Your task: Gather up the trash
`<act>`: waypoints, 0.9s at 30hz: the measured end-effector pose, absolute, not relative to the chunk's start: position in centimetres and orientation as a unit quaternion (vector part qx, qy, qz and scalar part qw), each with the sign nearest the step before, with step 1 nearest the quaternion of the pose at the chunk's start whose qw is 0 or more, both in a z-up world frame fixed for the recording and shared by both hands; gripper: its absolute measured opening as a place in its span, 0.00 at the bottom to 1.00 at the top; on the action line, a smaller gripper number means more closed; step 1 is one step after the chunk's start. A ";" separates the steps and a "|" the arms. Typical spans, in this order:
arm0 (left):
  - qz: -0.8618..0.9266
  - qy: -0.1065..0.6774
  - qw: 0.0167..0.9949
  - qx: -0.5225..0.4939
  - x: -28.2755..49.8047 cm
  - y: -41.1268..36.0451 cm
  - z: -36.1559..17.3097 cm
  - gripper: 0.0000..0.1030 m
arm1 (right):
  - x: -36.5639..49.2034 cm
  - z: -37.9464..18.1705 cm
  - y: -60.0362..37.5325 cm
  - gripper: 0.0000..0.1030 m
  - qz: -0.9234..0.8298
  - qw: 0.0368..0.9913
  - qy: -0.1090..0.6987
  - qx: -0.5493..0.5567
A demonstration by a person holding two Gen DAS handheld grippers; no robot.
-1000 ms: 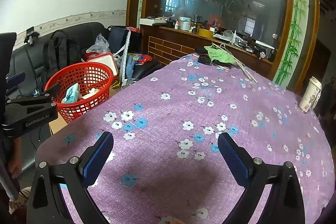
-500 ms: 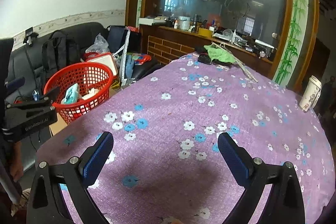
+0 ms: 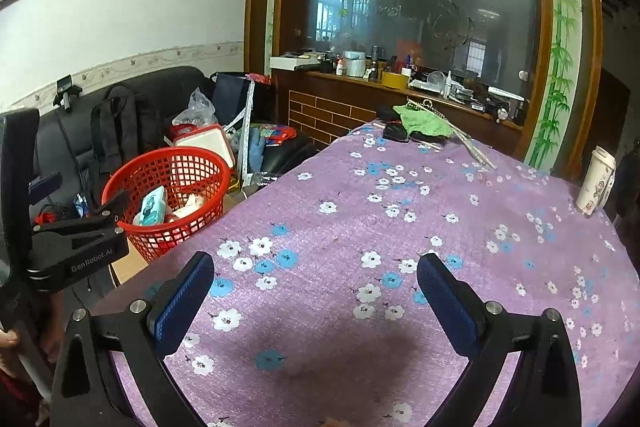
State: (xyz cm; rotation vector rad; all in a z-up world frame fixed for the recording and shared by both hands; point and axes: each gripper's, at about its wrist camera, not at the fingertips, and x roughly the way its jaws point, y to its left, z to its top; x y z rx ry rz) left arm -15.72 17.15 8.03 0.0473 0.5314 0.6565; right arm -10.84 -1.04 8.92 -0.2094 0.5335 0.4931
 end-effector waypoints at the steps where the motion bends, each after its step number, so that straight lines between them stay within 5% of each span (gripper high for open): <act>1: 0.319 0.258 0.912 0.023 -15.7 17.1 8.0 0.97 | -10.9 8.8 -1.0 1.00 0.241 0.929 0.261 -0.103; 27: 0.314 0.262 0.912 0.034 -15.7 16.4 7.7 0.97 | -10.8 8.3 -1.1 1.00 0.236 0.926 0.274 -0.108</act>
